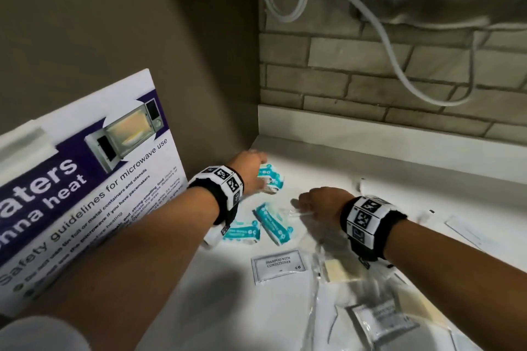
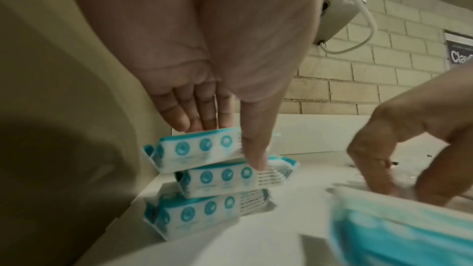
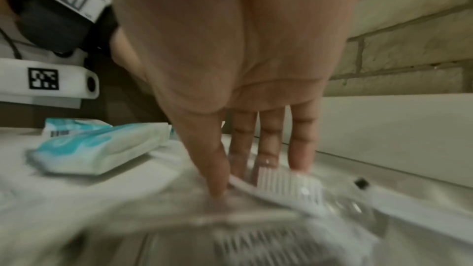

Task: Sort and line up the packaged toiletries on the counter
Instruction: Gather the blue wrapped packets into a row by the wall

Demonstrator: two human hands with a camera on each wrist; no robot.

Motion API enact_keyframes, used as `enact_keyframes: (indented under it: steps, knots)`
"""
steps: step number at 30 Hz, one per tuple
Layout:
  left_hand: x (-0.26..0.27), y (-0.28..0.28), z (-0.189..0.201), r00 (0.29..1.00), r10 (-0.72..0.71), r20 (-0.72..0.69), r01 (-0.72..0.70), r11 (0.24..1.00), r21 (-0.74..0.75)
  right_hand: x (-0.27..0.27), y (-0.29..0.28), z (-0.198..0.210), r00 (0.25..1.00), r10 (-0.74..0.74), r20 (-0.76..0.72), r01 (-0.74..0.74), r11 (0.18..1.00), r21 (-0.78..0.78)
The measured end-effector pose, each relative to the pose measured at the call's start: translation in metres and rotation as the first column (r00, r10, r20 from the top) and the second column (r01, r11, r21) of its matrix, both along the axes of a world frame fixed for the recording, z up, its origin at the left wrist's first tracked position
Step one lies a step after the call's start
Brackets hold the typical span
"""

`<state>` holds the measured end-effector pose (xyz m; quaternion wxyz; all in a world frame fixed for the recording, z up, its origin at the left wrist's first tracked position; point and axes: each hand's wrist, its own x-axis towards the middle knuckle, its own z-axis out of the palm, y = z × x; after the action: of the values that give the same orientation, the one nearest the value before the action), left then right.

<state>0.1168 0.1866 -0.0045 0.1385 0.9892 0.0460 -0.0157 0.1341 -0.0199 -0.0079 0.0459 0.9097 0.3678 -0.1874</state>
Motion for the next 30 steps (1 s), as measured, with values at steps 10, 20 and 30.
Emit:
enact_keyframes:
  steps: [10,20,30]
  knots:
    - [-0.017,0.003,0.005,0.978,-0.006,0.208,0.054,0.974,-0.222,-0.004,0.004,0.032,0.998,-0.053,0.016,0.055,0.964,-0.261]
    - [-0.053,0.003,0.002,0.985,0.005,0.172,0.054,0.94,-0.336,-0.05,0.039,0.01,0.977,-0.172,-0.126,0.173,0.985,-0.005]
    - [-0.073,0.002,-0.023,0.997,0.029,-0.072,-0.053,0.933,-0.355,-0.028,0.035,0.052,0.967,-0.229,-0.106,0.246,0.951,0.188]
